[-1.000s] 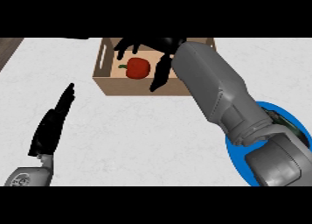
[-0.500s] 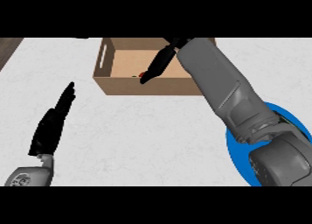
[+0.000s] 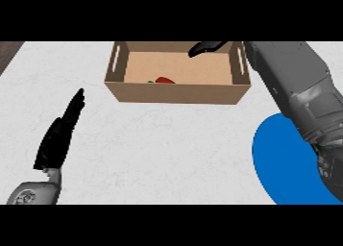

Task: Pick the bell pepper from the plate and place it in the cardboard box

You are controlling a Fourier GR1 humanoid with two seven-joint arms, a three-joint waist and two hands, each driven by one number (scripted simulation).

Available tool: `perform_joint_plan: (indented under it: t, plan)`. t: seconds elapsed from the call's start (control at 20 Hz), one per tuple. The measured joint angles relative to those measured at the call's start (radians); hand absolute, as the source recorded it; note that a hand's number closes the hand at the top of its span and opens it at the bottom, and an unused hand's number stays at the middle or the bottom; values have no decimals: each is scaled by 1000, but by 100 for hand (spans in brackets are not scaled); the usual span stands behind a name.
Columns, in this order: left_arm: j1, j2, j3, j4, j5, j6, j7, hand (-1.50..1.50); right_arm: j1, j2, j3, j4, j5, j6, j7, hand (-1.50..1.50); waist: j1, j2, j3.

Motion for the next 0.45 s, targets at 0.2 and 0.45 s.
perform_joint_plan:
  t: [0.2, 0.45]
  plan:
    - [-8, -6, -6, -4, 2, -4, 2, 0, 16, -90, -36, -2, -33, 28, 27, -150, 13, 11, 1]
    - [-19, -11, -20, -14, -4, -8, 2, 0, 34, -184, -52, -10, -47, 88, 37, -150, 33, 23, 3]
